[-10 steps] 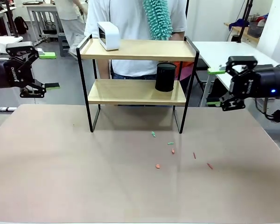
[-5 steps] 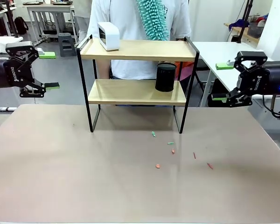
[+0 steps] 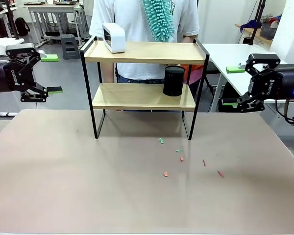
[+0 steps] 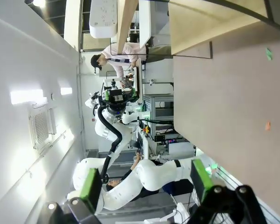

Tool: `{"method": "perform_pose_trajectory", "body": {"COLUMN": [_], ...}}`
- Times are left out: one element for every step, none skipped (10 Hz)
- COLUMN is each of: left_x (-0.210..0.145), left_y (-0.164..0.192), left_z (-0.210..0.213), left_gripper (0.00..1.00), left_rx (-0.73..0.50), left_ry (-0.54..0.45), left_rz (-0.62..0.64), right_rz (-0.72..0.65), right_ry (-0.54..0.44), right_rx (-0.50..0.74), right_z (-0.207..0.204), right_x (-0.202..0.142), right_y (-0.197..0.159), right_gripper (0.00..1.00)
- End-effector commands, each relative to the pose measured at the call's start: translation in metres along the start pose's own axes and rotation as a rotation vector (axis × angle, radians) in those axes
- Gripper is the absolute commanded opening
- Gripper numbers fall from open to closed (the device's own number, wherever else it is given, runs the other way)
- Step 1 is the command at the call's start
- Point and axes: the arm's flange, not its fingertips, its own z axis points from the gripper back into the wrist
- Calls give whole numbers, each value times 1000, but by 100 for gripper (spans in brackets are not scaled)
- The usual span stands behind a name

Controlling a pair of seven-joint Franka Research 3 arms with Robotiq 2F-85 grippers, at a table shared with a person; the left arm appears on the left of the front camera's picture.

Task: Clean the shelf.
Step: Hand the Duster back to the human.

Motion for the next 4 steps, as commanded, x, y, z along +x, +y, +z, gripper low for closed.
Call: {"method": "perform_pose_trajectory", "body": {"left_x": [-2, -2, -2, -2], "left_y": [-1, -1, -1, -1], "left_z": [1, 1, 1, 1], "left_gripper": [100, 100, 100, 100], "left_rx": [-3, -3, -3, -3], "left_ry": [13, 13, 13, 13], "left_rz": [6, 6, 6, 6], "right_rz": [-8, -8, -8, -8], "right_ry": [8, 8, 8, 8], "right_rx": [1, 1, 1, 1], "right_z": [0, 0, 0, 0], "right_x": [0, 0, 0, 0], "right_y": [3, 3, 3, 3], "right_gripper": [100, 100, 100, 100]}}
